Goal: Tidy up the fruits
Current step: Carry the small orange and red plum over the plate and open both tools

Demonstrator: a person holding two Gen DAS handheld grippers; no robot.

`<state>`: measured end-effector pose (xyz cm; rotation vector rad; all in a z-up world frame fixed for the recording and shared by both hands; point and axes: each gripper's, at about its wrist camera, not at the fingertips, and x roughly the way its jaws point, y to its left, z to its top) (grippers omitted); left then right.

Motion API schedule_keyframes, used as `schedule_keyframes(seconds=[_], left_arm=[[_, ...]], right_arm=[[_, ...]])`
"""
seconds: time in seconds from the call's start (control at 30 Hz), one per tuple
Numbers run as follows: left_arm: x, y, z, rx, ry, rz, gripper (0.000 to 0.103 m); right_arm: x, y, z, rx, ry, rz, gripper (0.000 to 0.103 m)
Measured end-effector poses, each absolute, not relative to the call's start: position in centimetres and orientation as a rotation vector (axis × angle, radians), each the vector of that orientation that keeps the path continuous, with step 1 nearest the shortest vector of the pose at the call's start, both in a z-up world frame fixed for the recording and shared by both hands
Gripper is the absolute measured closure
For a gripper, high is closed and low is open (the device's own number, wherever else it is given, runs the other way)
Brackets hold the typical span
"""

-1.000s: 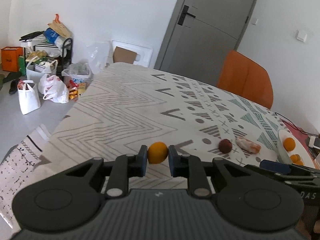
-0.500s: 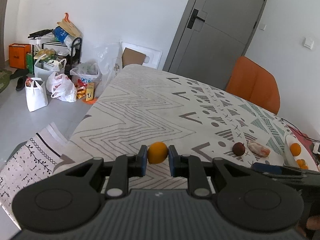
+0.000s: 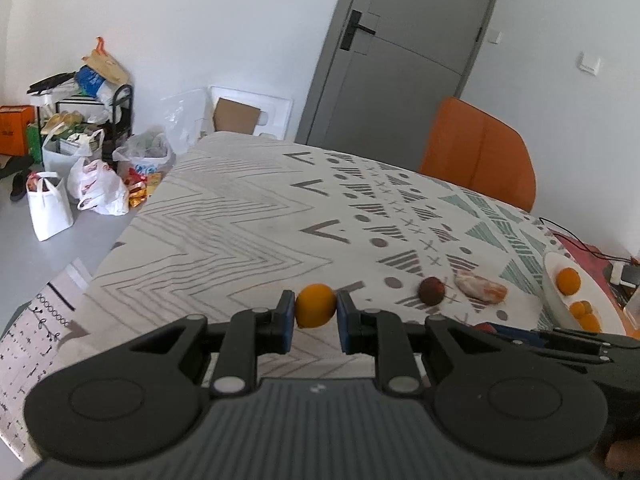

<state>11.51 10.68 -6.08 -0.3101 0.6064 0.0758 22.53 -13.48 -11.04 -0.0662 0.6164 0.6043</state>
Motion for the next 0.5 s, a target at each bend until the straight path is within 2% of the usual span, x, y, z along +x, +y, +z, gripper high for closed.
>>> schedule_keyframes(seconds=[0.5], left_arm=[[12.3, 5.7, -4.1, -0.237, 0.579, -0.004, 0.083]], right_arm=[[21.7, -18.7, -9.1, 0.009, 0.536, 0.541, 0.082]])
